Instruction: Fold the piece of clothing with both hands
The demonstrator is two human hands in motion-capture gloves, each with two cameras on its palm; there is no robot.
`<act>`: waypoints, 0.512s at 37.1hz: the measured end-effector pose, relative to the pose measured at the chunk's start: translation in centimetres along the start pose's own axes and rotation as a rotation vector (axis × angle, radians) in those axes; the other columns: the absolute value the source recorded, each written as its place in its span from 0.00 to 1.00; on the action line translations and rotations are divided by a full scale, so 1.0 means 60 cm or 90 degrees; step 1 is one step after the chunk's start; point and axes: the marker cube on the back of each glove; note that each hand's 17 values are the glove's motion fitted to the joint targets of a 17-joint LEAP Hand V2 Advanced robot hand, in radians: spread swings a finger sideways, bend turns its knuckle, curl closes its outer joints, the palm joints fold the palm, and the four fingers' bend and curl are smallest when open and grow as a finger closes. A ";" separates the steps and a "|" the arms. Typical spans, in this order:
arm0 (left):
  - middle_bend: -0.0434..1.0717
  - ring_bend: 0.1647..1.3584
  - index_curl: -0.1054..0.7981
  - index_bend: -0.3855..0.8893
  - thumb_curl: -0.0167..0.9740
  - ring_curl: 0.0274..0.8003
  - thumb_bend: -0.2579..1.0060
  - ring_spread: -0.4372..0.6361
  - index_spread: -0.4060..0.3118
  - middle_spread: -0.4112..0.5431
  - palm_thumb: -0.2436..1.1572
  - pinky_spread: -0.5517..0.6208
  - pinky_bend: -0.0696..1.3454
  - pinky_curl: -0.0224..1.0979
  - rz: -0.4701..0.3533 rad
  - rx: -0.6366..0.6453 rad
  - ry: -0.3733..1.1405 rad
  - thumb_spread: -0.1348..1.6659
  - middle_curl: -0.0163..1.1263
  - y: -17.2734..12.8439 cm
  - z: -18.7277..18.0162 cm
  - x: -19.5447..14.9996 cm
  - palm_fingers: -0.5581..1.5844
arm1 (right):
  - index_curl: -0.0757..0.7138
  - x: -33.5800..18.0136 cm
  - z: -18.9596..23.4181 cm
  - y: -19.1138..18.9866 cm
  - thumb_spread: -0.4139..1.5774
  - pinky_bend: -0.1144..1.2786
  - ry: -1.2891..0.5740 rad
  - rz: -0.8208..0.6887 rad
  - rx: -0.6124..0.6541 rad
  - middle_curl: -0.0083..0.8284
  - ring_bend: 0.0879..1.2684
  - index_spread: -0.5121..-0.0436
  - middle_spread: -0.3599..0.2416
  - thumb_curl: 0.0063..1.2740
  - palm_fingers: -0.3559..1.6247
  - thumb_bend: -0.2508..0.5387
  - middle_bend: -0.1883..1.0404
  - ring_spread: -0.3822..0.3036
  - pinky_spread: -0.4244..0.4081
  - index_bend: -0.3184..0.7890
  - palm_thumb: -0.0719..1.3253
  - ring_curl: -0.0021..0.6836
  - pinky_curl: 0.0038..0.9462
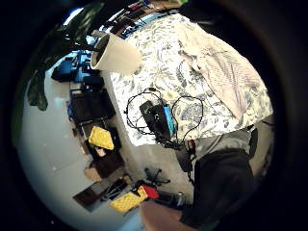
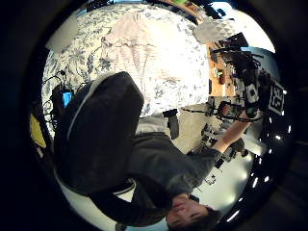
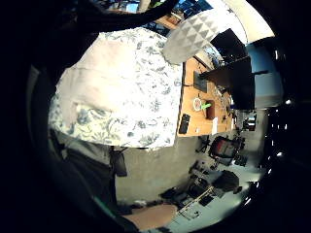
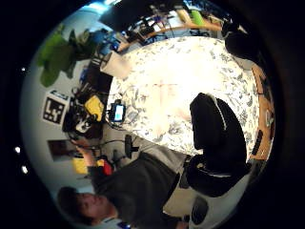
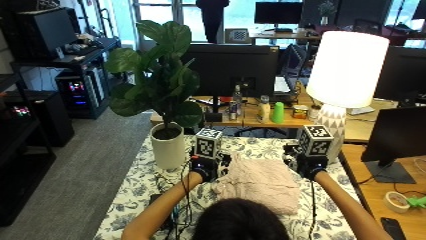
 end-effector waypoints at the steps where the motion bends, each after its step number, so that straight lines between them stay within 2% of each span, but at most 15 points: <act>1: 0.11 0.30 0.08 0.25 0.03 0.09 0.25 0.56 0.62 0.61 0.24 0.64 0.40 0.12 -0.001 0.000 -0.002 0.31 0.01 0.000 -0.001 0.001 0.33 | 0.20 0.002 0.001 0.000 0.41 0.32 0.000 0.000 0.001 0.11 0.19 0.81 0.57 0.05 0.54 0.73 0.39 0.60 0.64 0.53 0.39 0.11 0.06; 5: 0.16 0.42 0.10 0.30 0.04 0.19 0.25 0.65 0.64 0.70 0.25 0.71 0.47 0.18 -0.007 0.017 -0.020 0.47 0.04 0.002 -0.017 0.012 0.29 | 0.32 0.024 0.016 -0.013 0.55 0.32 0.003 -0.001 0.019 0.19 0.19 0.70 0.56 0.08 0.52 0.80 0.39 0.62 0.70 0.52 0.44 0.23 0.15; 9: 0.19 0.48 0.11 0.33 0.06 0.24 0.25 0.70 0.65 0.75 0.25 0.76 0.51 0.22 -0.008 0.045 -0.034 0.57 0.06 0.006 -0.034 0.023 0.26 | 0.38 0.039 0.019 -0.014 0.65 0.31 0.002 0.006 0.031 0.24 0.18 0.63 0.55 0.10 0.52 0.81 0.39 0.63 0.74 0.51 0.47 0.27 0.19; 12: 0.20 0.51 0.12 0.34 0.07 0.26 0.24 0.72 0.66 0.78 0.25 0.78 0.53 0.24 -0.025 0.055 -0.055 0.62 0.08 0.009 -0.042 0.023 0.25 | 0.41 0.044 0.010 -0.005 0.70 0.30 -0.004 0.014 0.029 0.26 0.17 0.60 0.55 0.11 0.52 0.81 0.38 0.64 0.76 0.49 0.47 0.29 0.21; 16: 0.21 0.53 0.13 0.36 0.09 0.28 0.23 0.74 0.66 0.79 0.25 0.80 0.54 0.25 -0.076 0.057 -0.094 0.67 0.10 0.010 -0.048 0.016 0.24 | 0.44 0.058 0.006 -0.005 0.75 0.29 -0.019 0.020 0.022 0.29 0.16 0.58 0.55 0.12 0.52 0.80 0.37 0.65 0.77 0.47 0.48 0.32 0.22; 19: 0.22 0.54 0.14 0.36 0.10 0.29 0.23 0.74 0.67 0.80 0.26 0.80 0.55 0.26 -0.085 0.049 -0.088 0.69 0.12 -0.002 -0.046 0.009 0.24 | 0.45 0.067 0.007 -0.002 0.78 0.29 -0.027 0.023 0.012 0.31 0.16 0.56 0.54 0.13 0.52 0.78 0.36 0.65 0.78 0.45 0.48 0.33 0.23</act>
